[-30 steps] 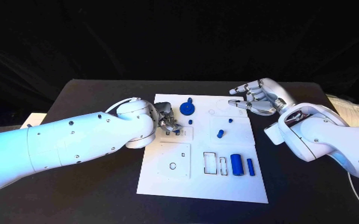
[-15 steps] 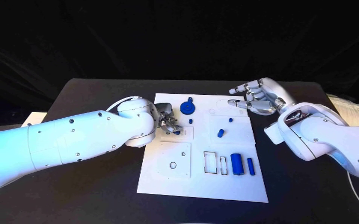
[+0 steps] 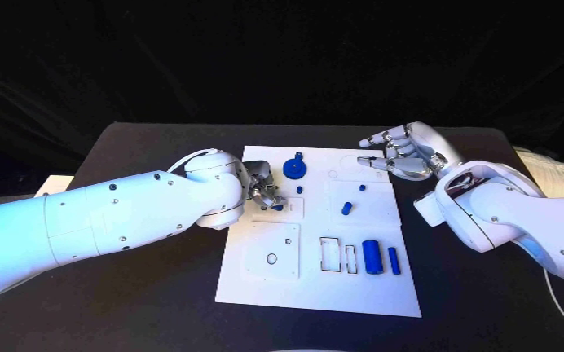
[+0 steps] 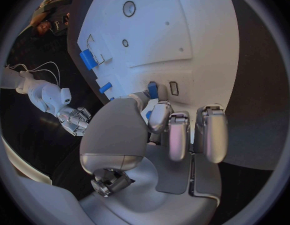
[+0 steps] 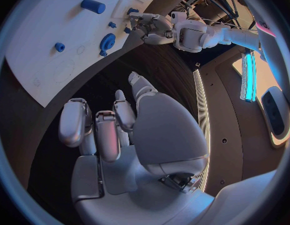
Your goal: Assemble the parts on the task board
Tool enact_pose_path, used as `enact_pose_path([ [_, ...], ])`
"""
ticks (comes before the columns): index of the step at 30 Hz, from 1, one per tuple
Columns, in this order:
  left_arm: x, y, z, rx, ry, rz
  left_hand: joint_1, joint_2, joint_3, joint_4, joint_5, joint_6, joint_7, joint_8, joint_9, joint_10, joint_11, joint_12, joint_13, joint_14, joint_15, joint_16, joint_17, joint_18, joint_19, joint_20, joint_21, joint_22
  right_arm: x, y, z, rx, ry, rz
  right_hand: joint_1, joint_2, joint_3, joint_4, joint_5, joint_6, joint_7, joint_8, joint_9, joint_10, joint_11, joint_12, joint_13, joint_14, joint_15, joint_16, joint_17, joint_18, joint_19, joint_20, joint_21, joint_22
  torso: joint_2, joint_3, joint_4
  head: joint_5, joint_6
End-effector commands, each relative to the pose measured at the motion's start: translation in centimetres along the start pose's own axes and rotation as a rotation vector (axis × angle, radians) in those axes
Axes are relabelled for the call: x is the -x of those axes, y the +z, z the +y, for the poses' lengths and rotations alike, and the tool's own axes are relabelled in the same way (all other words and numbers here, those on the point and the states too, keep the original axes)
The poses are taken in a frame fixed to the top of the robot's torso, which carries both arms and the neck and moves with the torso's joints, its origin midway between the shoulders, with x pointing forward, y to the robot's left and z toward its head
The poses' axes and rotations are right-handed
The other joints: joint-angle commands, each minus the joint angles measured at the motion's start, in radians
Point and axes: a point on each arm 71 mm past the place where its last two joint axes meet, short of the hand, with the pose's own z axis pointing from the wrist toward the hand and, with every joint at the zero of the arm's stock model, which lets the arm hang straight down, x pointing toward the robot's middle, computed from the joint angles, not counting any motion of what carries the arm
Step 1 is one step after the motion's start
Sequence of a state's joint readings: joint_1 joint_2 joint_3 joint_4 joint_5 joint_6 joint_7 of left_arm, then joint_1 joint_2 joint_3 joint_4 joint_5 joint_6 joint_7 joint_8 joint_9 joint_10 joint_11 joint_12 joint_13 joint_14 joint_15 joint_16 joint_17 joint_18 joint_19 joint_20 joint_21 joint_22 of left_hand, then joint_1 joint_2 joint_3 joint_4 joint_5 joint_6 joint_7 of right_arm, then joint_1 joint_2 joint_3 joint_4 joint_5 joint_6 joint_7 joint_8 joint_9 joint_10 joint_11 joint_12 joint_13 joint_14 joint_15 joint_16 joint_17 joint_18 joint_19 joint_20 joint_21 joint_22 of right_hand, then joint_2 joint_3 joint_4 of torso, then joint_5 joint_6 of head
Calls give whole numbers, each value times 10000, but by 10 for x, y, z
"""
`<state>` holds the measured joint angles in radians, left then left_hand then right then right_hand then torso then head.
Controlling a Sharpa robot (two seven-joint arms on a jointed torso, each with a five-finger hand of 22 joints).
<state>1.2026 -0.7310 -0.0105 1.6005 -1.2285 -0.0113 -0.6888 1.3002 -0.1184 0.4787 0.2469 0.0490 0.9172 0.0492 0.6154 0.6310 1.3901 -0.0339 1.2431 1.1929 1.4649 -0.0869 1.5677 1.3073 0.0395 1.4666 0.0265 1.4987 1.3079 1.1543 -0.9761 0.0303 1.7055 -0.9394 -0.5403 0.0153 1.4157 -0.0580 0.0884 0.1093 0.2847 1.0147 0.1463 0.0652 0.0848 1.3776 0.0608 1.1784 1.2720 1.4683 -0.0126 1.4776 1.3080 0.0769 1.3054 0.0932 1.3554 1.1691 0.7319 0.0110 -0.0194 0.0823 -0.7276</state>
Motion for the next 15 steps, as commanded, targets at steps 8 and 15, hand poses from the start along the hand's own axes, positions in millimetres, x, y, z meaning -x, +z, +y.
enact_pose_path([
  [8, -8, 5, 7, 642, 135, 778, -912, -426, 262, -340, -25, 437, -204, 175, 79, 79, -39, 0, 18, 1059, -17, 31, 2635, -81, 272, -36, -47, 1423, -2, -1, 2, 128, -70, 139, -54, 1, -4, 5, 37, -82, 10, 9, -9, -23, -38, -74, -28, 633, -21, -62, 854, 121, -25, 24, -55, -40, -5, 20, -15, 5, 41],
  [15, -7, 7, 7, 665, 20, 682, -1191, -492, -324, -17, -22, 779, -373, 345, 185, 197, -177, 121, 150, 1059, -117, 31, 2635, -116, 364, -93, 40, 1571, -2, -2, 4, 188, -69, 95, -54, 1, -4, 5, 37, -82, 10, 9, -9, -23, -38, -74, -28, 633, -21, -62, 854, 121, -25, 24, -55, -40, 5, 10, -7, -15, 60],
])
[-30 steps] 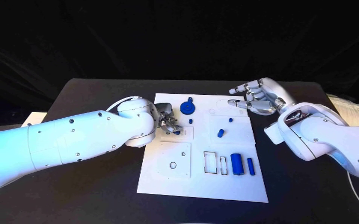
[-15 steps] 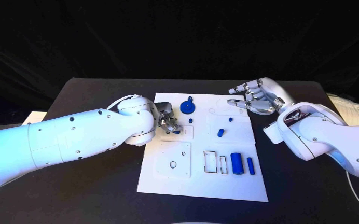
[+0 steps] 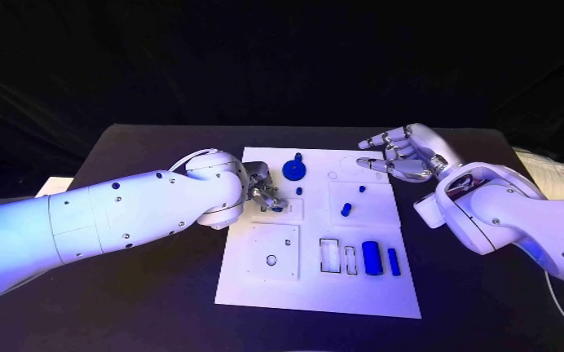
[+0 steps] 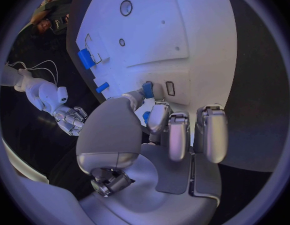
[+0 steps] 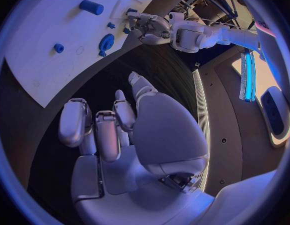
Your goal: Assemble the parts on the task board
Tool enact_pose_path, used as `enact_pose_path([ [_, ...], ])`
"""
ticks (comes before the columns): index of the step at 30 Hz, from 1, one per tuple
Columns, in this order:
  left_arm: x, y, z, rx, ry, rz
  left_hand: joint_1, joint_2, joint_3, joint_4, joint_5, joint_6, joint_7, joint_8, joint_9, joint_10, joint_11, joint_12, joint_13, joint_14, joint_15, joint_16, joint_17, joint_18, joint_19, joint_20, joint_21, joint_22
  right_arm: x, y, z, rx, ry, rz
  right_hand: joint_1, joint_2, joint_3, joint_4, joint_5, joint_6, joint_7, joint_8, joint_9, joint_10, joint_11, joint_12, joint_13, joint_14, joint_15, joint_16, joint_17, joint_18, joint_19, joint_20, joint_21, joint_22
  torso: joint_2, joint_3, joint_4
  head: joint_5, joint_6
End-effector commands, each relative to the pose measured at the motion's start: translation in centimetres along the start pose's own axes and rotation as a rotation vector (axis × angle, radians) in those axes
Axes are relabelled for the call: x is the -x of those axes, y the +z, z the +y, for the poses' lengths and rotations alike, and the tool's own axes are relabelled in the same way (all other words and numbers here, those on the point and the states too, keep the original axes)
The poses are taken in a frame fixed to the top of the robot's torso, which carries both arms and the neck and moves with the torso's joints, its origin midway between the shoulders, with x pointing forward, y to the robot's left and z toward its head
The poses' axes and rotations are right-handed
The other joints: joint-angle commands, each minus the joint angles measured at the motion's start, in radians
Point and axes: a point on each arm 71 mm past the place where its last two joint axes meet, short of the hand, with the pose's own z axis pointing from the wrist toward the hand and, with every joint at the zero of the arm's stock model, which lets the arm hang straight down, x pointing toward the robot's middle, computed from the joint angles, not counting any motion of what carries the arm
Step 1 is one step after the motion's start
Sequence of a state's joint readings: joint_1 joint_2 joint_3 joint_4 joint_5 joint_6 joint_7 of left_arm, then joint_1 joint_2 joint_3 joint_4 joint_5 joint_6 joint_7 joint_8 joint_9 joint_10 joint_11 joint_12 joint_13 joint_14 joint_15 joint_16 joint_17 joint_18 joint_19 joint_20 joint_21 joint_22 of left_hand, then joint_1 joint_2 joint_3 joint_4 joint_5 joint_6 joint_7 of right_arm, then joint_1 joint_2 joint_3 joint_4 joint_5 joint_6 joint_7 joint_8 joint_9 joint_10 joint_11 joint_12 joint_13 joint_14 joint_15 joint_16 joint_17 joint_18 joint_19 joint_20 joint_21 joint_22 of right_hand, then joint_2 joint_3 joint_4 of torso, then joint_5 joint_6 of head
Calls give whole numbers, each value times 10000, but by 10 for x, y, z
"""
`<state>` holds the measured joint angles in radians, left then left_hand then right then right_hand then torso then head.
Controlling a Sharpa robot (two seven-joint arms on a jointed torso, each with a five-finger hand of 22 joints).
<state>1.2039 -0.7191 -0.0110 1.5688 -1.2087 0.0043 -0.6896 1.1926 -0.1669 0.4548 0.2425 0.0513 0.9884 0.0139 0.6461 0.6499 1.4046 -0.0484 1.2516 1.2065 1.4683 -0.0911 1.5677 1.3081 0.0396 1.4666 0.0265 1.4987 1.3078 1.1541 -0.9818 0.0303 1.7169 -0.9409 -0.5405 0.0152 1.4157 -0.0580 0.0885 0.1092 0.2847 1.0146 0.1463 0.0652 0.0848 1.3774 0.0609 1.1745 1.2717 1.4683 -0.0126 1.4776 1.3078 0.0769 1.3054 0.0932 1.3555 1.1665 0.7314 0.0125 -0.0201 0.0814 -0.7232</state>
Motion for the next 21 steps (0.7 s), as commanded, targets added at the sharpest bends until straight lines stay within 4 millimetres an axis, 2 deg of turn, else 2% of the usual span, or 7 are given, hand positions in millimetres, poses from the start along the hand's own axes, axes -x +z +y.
enact_pose_path([
  [1, -8, 2, 3, 472, 100, 485, -156, -9, -161, 82, -45, 91, -33, 43, 4, 64, -44, 35, 13, 1025, -88, 31, 2627, -120, 372, -105, 47, 1584, -1, -1, 2, 149, -79, 54, -54, 1, -5, 6, 37, -82, 10, 9, -10, -22, -39, -35, -24, 633, -21, -62, 856, 121, -25, 24, -56, -14, 8, -8, 1, -4, 19],
  [14, -7, 6, 1, 524, 149, 529, -315, 58, -481, 362, -42, 228, -93, 74, 41, 212, -99, 225, 238, 1025, -134, 31, 2627, -149, 446, -156, 118, 1701, -1, -2, 3, 153, -81, 58, -43, -10, -3, -7, 28, -83, 9, 10, -10, -32, -40, -52, -39, 630, -23, -72, 841, 127, -39, 23, -70, -37, 2, -12, 11, -8, 5],
  [21, -7, 7, 1, 554, 66, 537, -283, 221, -472, 402, -39, 265, -120, 77, 52, 254, -123, 277, 301, 1025, -152, 31, 2627, -157, 468, -171, 139, 1735, -1, -2, 3, 145, -83, 73, -53, -13, -8, -3, 27, -83, 11, 10, -10, -31, -39, -50, -38, 629, -23, -75, 837, 127, -42, 23, -73, -40, 4, -17, 5, -1, 19],
])
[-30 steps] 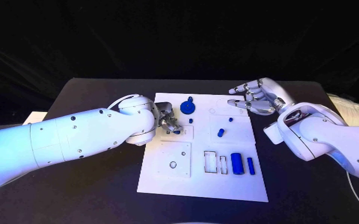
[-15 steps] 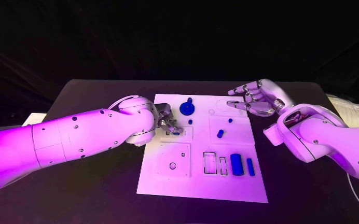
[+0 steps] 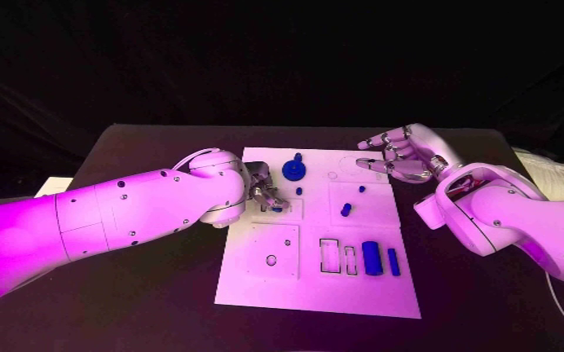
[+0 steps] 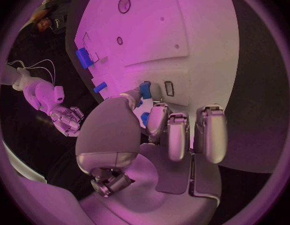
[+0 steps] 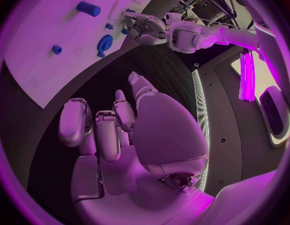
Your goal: Assemble the parts on the task board
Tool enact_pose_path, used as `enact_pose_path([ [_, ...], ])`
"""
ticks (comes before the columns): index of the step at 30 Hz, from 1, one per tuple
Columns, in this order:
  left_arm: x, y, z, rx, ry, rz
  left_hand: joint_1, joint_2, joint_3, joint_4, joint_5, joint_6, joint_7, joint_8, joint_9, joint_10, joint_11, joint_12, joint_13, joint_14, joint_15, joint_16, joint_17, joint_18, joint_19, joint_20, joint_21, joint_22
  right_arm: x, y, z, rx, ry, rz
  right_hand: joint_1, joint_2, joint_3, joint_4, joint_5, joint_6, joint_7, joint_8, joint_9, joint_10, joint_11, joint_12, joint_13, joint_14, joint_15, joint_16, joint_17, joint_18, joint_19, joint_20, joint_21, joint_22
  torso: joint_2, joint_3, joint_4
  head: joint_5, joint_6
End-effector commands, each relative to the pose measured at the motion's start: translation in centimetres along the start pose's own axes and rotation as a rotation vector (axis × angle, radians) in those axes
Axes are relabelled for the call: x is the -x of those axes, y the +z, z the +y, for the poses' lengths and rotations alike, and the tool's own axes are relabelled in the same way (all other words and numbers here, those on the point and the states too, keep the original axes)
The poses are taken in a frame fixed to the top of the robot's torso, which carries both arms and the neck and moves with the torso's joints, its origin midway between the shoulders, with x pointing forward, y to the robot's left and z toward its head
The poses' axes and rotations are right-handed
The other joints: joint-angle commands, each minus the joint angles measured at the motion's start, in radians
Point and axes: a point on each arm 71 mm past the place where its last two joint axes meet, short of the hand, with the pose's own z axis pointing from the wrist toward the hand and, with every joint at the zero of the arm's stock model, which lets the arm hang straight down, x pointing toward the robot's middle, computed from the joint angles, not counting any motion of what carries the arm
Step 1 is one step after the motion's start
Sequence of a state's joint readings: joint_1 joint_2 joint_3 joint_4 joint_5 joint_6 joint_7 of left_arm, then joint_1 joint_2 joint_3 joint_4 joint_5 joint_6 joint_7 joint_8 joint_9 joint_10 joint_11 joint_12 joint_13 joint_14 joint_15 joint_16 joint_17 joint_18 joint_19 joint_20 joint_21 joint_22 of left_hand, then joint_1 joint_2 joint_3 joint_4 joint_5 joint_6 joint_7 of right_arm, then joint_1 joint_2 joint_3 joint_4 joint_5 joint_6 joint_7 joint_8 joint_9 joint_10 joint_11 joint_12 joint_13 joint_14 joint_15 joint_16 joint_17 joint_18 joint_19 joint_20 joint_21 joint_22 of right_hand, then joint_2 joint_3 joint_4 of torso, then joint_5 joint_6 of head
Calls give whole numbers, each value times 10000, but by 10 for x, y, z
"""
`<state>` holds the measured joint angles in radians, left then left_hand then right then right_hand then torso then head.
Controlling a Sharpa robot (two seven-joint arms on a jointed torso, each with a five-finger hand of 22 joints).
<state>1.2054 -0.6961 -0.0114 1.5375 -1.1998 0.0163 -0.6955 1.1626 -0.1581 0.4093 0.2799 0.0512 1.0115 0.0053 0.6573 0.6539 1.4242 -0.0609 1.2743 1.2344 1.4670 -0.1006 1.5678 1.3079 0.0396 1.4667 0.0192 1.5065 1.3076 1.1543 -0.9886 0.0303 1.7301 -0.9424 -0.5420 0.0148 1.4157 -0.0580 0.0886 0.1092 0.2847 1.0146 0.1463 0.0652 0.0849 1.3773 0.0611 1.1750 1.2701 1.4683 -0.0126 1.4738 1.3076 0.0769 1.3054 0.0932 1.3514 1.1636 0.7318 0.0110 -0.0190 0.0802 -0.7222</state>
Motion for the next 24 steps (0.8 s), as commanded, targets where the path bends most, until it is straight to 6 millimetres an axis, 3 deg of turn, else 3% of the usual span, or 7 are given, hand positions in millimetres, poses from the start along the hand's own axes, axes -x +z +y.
enact_pose_path([
  [1, -7, 2, 2, 419, 60, 427, 22, 167, -10, 33, -37, 42, -39, -32, 15, 66, -2, 60, 34, 1038, -61, 30, 2629, -159, 472, -100, 65, 1744, -1, 0, 1, 93, -94, 53, -53, -13, -8, -2, 27, -83, 11, 10, -11, -30, -40, -56, -22, 629, -23, -37, 839, 128, -42, 23, -32, -11, 0, -2, -7, 11, 10],
  [5, -8, 2, 1, 405, -24, 556, -94, 290, -21, 94, -22, 61, -32, -37, 22, 98, 1, 100, 84, 1038, -63, 30, 2629, -171, 503, -106, 94, 1792, -1, 0, 1, 84, -96, 61, -68, -15, -14, 5, 27, -82, 12, 12, -10, -36, -39, -68, -32, 624, -22, -49, 820, 129, -47, 23, -38, -20, 3, -4, -11, 11, 11],
  [24, -8, 6, 1, 567, 201, 1047, -998, 197, -251, 125, -2, 279, -74, 9, 97, 261, -23, 305, 339, 1038, -62, 30, 2629, -226, 642, -94, 226, 2007, -3, -1, 3, 166, -57, 304, -228, -45, -85, 87, 73, -81, 7, 16, -8, -48, -37, -96, -63, 618, -20, -74, 794, 137, -74, 24, -75, -64, -1, 0, -2, 5, -9],
])
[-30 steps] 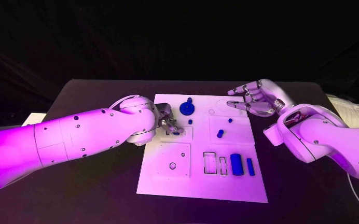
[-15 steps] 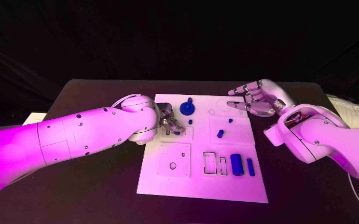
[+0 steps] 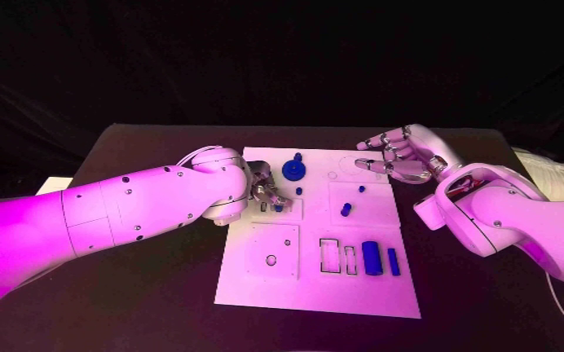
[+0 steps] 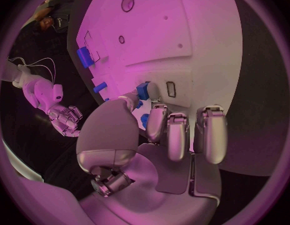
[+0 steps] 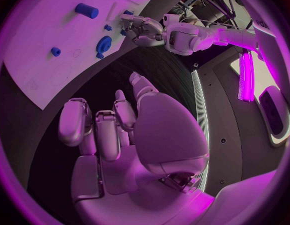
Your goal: Assemble the parts on the task board
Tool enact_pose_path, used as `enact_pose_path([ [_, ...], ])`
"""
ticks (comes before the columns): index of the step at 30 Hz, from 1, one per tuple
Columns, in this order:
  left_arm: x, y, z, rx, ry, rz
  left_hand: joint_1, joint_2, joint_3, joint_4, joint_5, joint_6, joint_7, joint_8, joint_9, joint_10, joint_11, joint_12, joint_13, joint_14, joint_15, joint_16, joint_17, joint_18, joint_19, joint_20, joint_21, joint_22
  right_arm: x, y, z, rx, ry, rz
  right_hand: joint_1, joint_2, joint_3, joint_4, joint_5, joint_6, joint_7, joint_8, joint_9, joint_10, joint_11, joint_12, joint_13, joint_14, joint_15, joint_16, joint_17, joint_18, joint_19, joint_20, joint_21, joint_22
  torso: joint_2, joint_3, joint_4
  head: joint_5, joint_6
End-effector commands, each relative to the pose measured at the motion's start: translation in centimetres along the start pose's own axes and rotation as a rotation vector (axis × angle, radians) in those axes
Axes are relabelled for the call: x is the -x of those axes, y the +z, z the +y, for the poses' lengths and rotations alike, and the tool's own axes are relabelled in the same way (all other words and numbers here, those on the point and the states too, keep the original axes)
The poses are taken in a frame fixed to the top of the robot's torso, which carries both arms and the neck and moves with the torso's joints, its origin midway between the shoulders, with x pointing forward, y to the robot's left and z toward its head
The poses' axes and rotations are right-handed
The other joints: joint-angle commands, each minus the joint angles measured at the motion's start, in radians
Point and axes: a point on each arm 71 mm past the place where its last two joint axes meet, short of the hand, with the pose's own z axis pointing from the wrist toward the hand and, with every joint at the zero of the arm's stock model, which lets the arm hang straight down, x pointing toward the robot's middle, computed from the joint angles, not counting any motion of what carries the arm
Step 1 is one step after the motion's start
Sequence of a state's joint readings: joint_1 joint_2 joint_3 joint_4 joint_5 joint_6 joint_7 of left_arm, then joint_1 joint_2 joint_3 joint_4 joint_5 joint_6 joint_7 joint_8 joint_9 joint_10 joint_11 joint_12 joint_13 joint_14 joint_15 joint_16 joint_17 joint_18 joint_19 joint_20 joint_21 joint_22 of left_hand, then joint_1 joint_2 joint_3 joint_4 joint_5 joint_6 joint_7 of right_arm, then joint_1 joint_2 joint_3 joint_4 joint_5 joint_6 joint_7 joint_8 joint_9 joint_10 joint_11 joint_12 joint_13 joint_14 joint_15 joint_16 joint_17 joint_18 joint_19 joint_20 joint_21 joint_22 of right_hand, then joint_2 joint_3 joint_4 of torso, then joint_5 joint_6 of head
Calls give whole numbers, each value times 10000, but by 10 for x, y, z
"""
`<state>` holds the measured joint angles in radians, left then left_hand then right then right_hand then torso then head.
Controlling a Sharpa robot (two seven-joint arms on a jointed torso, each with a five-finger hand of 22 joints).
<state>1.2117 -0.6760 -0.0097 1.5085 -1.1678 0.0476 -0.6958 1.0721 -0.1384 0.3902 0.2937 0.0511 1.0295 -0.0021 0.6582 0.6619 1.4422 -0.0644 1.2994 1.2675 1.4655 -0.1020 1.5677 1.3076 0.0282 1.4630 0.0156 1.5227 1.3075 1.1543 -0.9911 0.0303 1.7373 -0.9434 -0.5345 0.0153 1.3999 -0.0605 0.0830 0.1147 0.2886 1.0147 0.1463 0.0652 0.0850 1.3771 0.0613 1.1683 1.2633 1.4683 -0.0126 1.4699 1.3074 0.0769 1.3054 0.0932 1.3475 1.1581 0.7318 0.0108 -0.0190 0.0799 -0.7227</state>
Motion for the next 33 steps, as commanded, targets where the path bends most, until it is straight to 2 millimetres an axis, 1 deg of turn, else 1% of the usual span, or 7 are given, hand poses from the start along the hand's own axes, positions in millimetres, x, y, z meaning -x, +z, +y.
enact_pose_path([
  [1, -10, 2, 4, 530, 265, 703, -122, 3, -61, -11, -1, 104, -3, 2, 22, 83, 10, 53, 9, 1053, -49, 31, 2632, -112, 678, -59, 64, 2007, -2, -1, 1, 118, -70, 202, -70, -20, -29, 31, 33, -82, 8, 16, -9, -47, -39, -28, 5, 618, -20, -35, 796, 137, -74, 24, -36, -9, 0, 1, -4, 9, -3],
  [4, -10, 3, 5, 571, 279, 720, -152, 9, -61, -10, -1, 110, -5, 6, 26, 87, 8, 56, 14, 1053, -51, 31, 2632, -114, 684, -60, 70, 2017, -2, -1, 1, 104, -72, 206, -88, -21, -37, 42, 39, -81, 7, 16, -8, -53, -39, -41, -6, 615, -20, -45, 782, 139, -80, 24, -43, -19, -2, 2, -12, 4, 5],
  [16, -8, 4, 8, 671, 276, 722, -375, 51, -64, -7, -3, 172, -35, 53, 68, 147, -17, 142, 113, 1053, -69, 31, 2632, -157, 787, -71, 176, 2179, -1, -1, 0, 57, -81, 213, -103, -22, -44, 51, 44, -82, 6, 16, -8, -59, -39, -54, -16, 612, -20, -53, 769, 142, -89, 24, -52, -33, 0, -5, -1, 9, -12],
  [22, -8, 3, 9, 687, 278, 726, -553, 17, -125, -5, -3, 193, -51, 77, 96, 181, -33, 188, 167, 1053, -84, 31, 2632, -175, 831, -85, 221, 2247, -1, 0, 0, 55, -82, 217, -103, -22, -44, 51, 44, -82, 6, 16, -8, -59, -39, -54, -16, 612, -20, -53, 769, 142, -89, 24, -52, -33, 3, -9, -1, 15, -25],
  [28, -8, 3, 10, 706, 257, 691, -820, -44, -361, -4, -3, 192, -63, 106, 138, 179, -45, 162, 143, 1053, -100, 31, 2632, -180, 844, -103, 233, 2268, -1, 0, 0, 48, -84, 218, -125, -23, -54, 63, 50, -82, 5, 17, -8, -54, -39, -44, -10, 612, -20, -55, 768, 142, -89, 25, -54, -33, -1, -8, -1, 2, -23],
  [33, -7, 3, 11, 729, 275, 661, -1129, -12, -778, -4, -4, 182, -74, 145, 192, 186, -56, 162, 151, 1053, -111, 31, 2632, -187, 860, -118, 248, 2294, -1, 0, -1, 40, -87, 208, -125, -23, -54, 63, 50, -82, 5, 17, -8, -54, -39, -44, -10, 612, -20, -55, 768, 142, -89, 25, -54, -33, 2, -4, 0, 4, -51],
])
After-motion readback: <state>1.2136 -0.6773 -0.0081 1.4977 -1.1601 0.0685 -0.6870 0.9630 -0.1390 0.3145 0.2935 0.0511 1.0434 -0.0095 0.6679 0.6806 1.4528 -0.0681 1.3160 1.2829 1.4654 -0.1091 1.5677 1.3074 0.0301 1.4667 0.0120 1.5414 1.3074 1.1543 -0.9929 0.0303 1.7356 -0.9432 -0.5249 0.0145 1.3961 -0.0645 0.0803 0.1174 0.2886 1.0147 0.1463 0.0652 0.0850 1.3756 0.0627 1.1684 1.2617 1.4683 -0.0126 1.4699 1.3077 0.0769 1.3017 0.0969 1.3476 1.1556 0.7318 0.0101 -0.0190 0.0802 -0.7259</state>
